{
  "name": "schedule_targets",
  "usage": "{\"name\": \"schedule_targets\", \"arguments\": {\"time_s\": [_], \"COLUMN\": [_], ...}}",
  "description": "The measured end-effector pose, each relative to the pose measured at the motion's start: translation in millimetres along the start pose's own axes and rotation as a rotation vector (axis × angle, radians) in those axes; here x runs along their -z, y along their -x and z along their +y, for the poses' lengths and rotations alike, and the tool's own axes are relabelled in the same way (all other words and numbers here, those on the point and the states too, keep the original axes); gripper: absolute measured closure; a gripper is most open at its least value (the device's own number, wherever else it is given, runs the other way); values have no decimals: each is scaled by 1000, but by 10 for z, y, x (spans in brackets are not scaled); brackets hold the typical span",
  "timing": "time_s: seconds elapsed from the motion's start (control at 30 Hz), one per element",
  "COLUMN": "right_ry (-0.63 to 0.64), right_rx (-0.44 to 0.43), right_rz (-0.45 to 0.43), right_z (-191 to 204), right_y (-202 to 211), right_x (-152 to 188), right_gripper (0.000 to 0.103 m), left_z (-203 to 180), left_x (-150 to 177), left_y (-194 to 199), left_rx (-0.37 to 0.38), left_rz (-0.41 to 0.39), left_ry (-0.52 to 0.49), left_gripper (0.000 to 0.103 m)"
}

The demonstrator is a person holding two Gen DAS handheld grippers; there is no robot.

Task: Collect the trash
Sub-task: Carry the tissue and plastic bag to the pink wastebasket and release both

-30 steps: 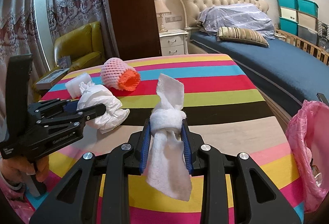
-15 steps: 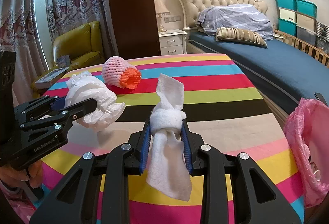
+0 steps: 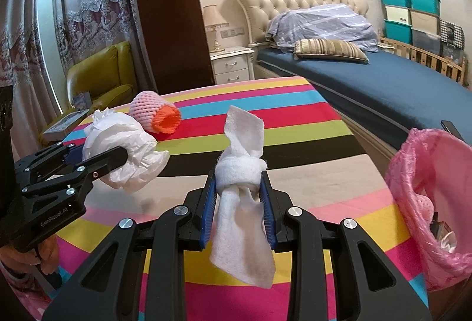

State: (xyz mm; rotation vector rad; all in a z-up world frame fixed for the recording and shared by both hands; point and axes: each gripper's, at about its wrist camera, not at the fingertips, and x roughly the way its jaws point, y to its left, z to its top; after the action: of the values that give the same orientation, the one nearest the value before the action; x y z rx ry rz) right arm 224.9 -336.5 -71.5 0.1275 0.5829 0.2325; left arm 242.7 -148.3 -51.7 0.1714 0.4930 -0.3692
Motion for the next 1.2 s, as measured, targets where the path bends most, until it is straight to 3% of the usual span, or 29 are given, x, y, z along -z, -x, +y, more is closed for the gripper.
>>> {"name": "schedule_targets", "arguments": {"time_s": [0.6, 1.2], "right_ry": [-134, -265], "right_rx": [161, 399], "right_rz": [-57, -97], "right_z": [-752, -1762], "right_y": [423, 1036], "right_x": [105, 412], "right_gripper": [74, 74], "left_z": [-741, -1914], "left_x": [-275, -593], "left_y": [-227, -652], "left_rx": [165, 426], "left_rz": [-42, -63], "left_ry": [-135, -272], "left_gripper": [68, 68]}}
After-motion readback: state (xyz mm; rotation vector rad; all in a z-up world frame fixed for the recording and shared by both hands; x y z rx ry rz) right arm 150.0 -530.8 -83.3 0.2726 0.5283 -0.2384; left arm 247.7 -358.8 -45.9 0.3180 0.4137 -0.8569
